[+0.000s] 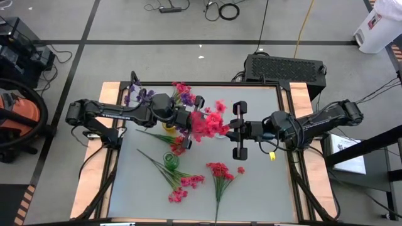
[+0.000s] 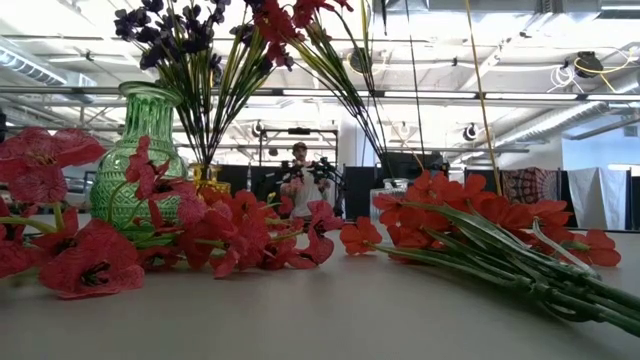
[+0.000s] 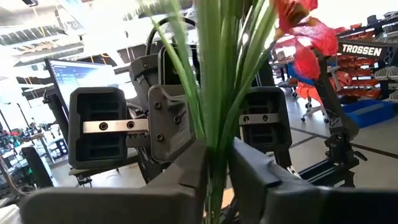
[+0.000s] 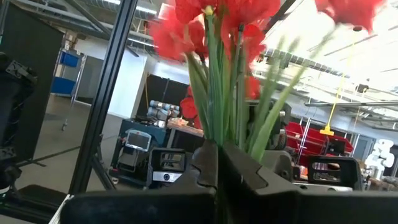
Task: Sort flowers into vase by color
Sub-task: Put the top right orange flowers into the green vase
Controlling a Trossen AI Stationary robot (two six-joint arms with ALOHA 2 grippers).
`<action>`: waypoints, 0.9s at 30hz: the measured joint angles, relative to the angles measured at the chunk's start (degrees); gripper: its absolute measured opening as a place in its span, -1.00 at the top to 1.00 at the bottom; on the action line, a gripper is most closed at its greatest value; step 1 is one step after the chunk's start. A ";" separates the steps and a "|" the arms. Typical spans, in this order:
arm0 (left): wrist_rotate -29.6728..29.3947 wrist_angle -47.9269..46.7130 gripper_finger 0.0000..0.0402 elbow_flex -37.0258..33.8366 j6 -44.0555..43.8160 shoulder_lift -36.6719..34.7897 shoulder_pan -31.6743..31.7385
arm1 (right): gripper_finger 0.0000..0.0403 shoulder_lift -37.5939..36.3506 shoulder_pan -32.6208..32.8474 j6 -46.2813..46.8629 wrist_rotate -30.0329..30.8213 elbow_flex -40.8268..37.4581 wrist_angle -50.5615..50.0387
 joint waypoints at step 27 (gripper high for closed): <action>0.75 -18.35 0.94 -0.04 1.49 -16.13 -3.70 | 0.23 -0.26 2.36 -3.61 6.39 0.00 -4.30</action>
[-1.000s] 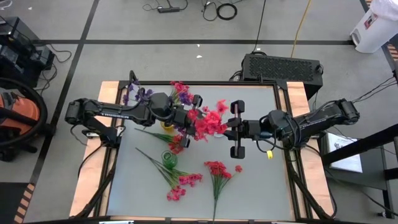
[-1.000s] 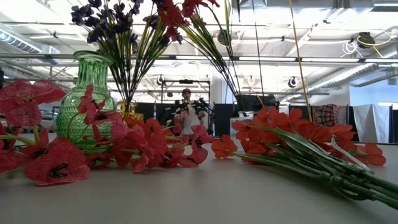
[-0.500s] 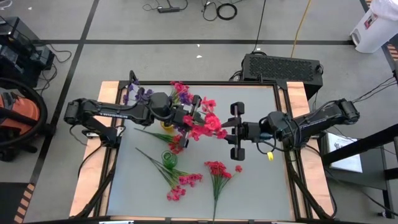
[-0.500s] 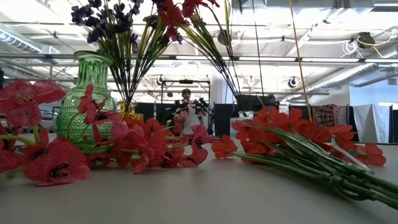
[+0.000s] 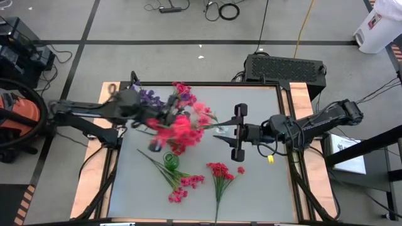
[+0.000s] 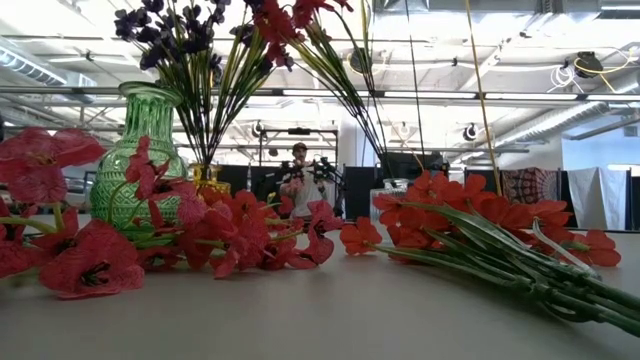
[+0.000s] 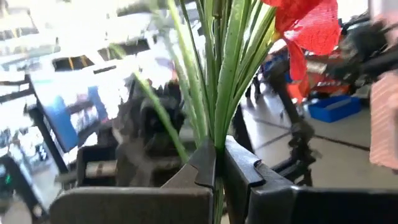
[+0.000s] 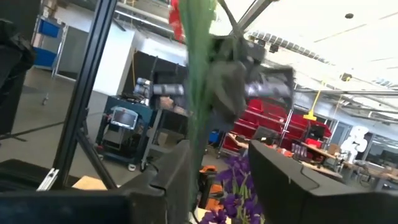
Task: Sort flowers into vase by color
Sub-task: Put the top right orange flowers into the green vase
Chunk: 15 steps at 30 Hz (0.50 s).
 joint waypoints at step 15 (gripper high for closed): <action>1.67 -20.45 0.94 0.00 -3.02 -16.00 -7.33 | 0.23 0.00 -0.04 1.98 0.10 0.00 -5.06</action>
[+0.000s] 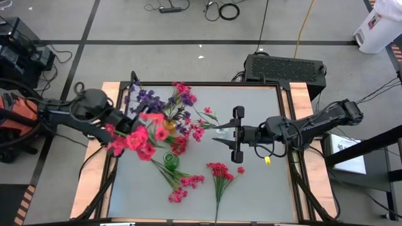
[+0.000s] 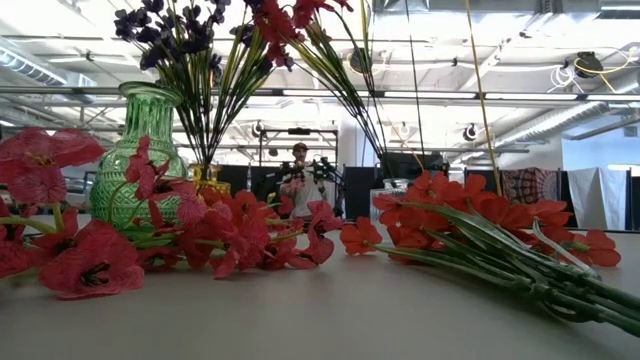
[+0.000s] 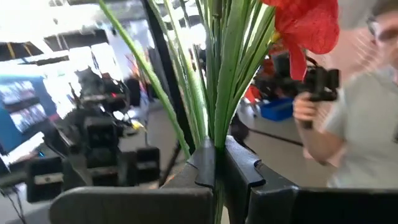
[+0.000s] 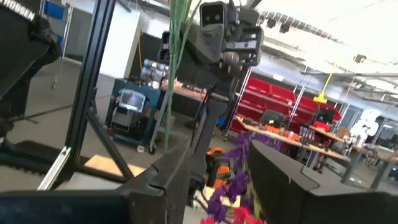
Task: Sort flowers into vase by color
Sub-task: Put the top right orange flowers into the green vase
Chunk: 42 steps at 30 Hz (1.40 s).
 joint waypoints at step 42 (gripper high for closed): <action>-7.37 28.35 0.95 -41.79 -3.56 -14.93 -3.21 | 0.23 -0.02 -0.02 9.45 0.04 0.00 -19.38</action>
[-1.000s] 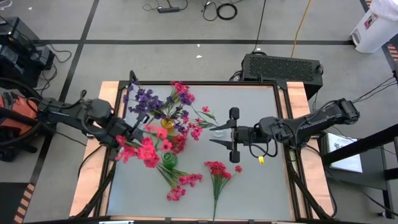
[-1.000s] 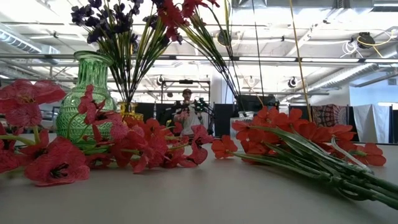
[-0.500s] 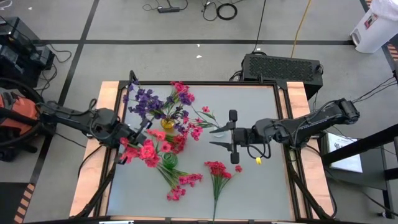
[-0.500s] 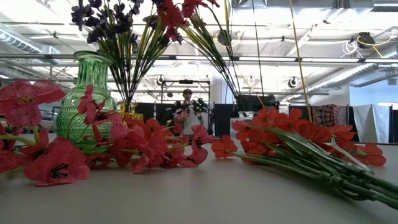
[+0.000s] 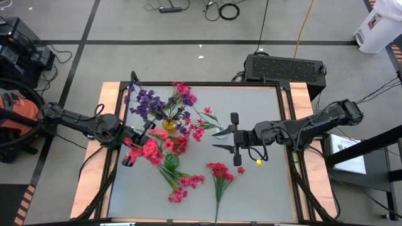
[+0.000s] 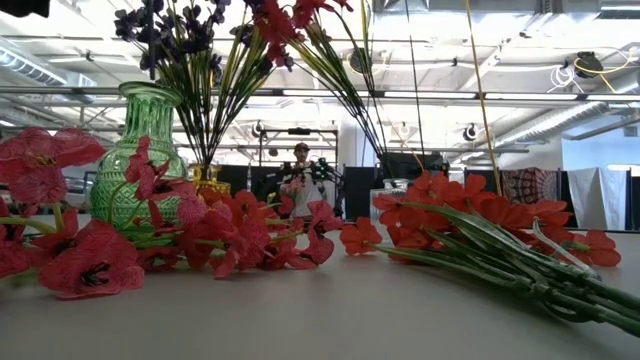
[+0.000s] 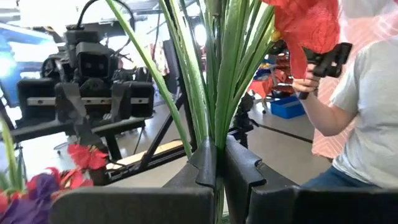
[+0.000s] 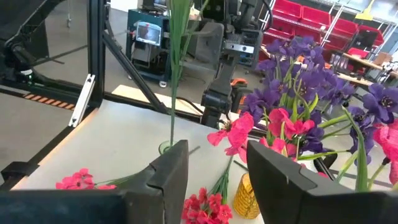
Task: Sort flowers into vase by color
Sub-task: Put the top right orange flowers into the green vase
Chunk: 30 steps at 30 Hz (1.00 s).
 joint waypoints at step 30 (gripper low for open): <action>-2.92 8.13 0.95 -10.71 -10.08 -0.02 3.88 | 0.23 0.00 -0.02 2.11 -0.02 0.00 -2.71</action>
